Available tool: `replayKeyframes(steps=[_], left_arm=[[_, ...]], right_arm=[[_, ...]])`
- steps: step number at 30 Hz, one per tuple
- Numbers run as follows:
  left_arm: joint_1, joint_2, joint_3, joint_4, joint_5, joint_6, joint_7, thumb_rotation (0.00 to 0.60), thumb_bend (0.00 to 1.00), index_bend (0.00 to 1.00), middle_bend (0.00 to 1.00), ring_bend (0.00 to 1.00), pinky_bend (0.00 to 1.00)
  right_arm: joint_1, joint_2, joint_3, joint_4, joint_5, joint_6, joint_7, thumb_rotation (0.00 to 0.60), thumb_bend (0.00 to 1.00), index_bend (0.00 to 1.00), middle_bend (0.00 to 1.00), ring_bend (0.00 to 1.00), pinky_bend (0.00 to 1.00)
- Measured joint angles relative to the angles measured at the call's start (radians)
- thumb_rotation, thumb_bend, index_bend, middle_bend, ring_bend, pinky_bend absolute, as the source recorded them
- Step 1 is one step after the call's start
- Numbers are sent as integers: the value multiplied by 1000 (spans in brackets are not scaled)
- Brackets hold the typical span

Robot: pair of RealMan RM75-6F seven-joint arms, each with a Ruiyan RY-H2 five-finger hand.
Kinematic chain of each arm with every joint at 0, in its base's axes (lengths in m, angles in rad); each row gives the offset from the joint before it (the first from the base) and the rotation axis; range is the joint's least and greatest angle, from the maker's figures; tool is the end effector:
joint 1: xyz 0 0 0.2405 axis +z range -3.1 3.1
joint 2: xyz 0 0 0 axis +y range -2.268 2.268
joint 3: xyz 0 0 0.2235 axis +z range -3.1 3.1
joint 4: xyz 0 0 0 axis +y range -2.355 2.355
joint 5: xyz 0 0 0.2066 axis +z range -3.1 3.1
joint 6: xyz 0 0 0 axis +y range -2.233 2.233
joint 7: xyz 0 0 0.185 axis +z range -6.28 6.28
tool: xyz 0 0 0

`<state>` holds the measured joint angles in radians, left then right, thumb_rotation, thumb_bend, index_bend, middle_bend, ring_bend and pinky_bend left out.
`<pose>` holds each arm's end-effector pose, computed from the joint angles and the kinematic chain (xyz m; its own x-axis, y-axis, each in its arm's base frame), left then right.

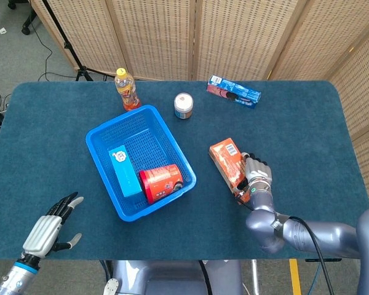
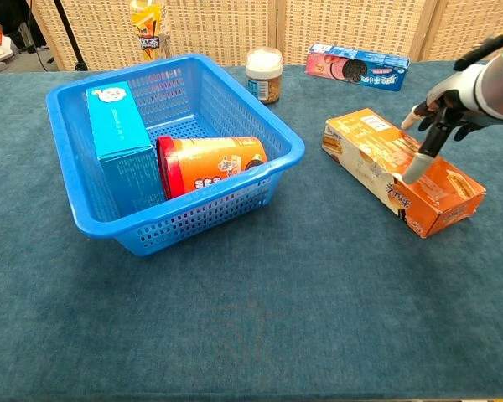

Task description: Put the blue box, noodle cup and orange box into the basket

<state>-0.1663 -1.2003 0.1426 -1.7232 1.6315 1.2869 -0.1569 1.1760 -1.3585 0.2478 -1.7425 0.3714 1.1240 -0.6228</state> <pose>-0.2352 0.1808 0.0457 0.1188 0.3987 0.9093 0.9879 -0.1391 -0.0681 -0.1329 -0.3634 0.0023 0.0410 -0.5491 0.8348 -0.8658 0.3976 0.3040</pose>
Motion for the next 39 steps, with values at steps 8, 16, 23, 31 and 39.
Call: replayKeyframes(steps=[8, 16, 23, 31, 39], left_arm=[[-3, 1, 2, 3, 0, -3, -11, 600, 313, 76, 0, 4, 127], [-2, -3, -1, 4, -8, -2, 4, 600, 314, 76, 0, 4, 126], [-2, -9, -5, 7, -21, -9, 19, 600, 315, 76, 0, 4, 127], [-3, -11, -7, 8, -25, -11, 20, 600, 319, 76, 0, 5, 127], [0, -6, -8, 3, -18, 2, 18, 600, 321, 76, 0, 5, 127]], right_arm=[[-17, -64, 38, 40, 32, 17, -68, 600, 184, 0, 0, 0, 0], [-59, -102, 53, 96, -19, -12, -87, 600, 201, 0, 0, 0, 0], [-88, -132, 60, 153, -68, -39, -108, 600, 229, 0, 0, 0, 2], [-114, -152, 88, 184, -103, 5, -96, 600, 262, 295, 255, 184, 346], [-152, -156, 121, 171, -152, 58, -80, 600, 311, 464, 371, 316, 456]])
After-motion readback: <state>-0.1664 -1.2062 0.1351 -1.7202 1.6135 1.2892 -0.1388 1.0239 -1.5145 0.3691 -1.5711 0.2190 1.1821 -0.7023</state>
